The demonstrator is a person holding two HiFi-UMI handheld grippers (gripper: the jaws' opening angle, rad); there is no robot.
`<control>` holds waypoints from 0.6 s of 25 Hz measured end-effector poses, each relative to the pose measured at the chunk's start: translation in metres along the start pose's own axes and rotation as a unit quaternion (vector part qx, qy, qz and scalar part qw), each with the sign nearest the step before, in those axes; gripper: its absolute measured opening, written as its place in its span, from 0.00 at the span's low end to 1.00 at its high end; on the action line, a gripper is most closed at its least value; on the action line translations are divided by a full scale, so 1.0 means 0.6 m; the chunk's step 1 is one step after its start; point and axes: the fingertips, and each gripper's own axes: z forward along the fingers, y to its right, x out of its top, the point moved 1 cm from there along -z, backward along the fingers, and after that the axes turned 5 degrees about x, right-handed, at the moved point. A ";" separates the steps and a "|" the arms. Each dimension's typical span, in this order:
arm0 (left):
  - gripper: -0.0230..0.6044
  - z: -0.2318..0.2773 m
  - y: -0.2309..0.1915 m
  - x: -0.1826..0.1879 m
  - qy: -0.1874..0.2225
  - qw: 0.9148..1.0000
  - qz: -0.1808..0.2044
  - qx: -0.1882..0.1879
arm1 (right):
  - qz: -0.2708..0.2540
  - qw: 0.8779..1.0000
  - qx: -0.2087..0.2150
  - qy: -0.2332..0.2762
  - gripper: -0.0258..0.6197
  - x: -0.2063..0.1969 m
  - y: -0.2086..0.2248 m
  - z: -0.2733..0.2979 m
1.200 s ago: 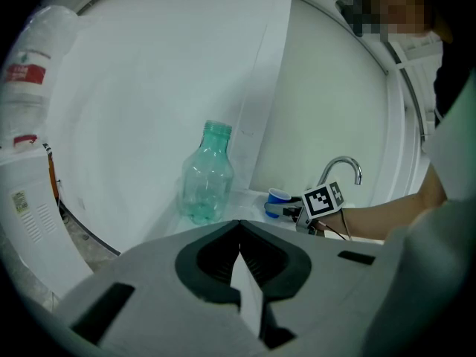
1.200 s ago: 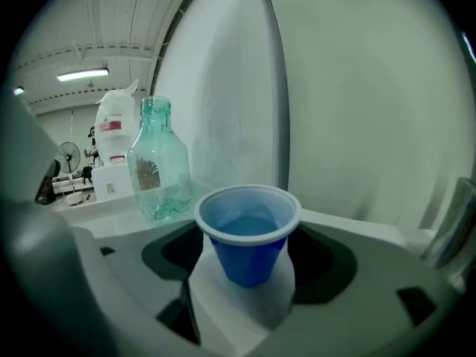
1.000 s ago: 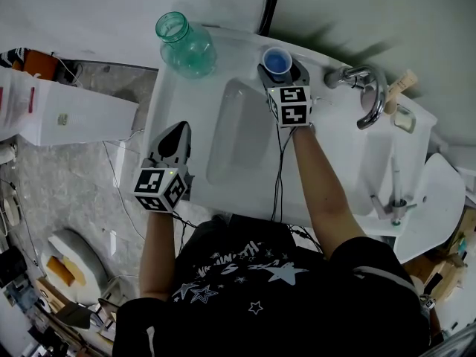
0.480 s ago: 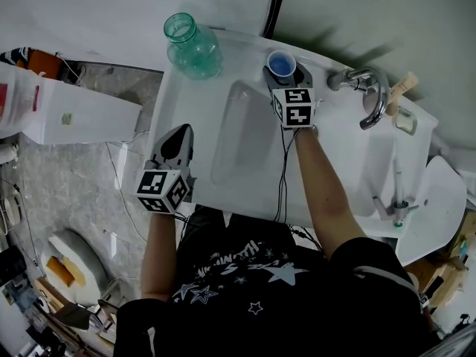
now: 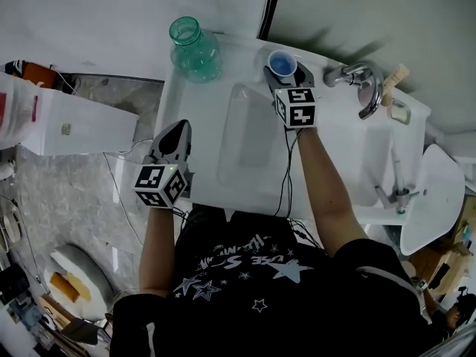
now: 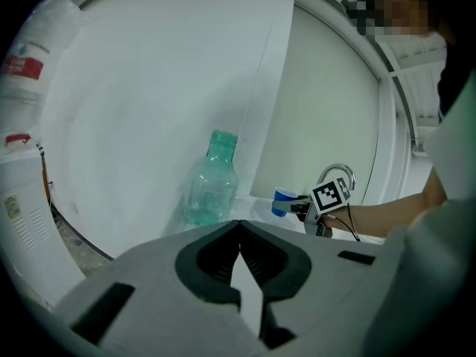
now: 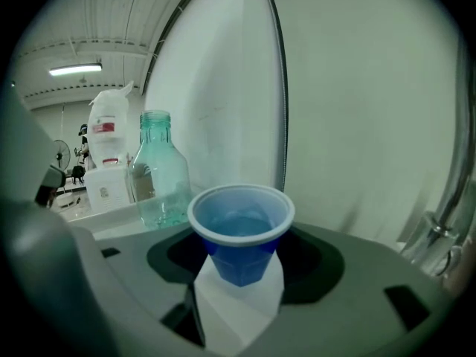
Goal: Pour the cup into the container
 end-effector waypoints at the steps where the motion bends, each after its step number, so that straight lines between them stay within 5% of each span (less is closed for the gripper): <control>1: 0.05 0.000 -0.004 0.007 0.003 1.000 0.003 -0.003 | 0.002 1.000 -0.002 0.001 0.47 0.004 -0.003 -0.005; 15: 0.05 -0.014 -0.069 0.067 0.023 0.997 0.030 -0.060 | -0.012 1.000 0.003 0.028 0.47 0.122 -0.095 -0.067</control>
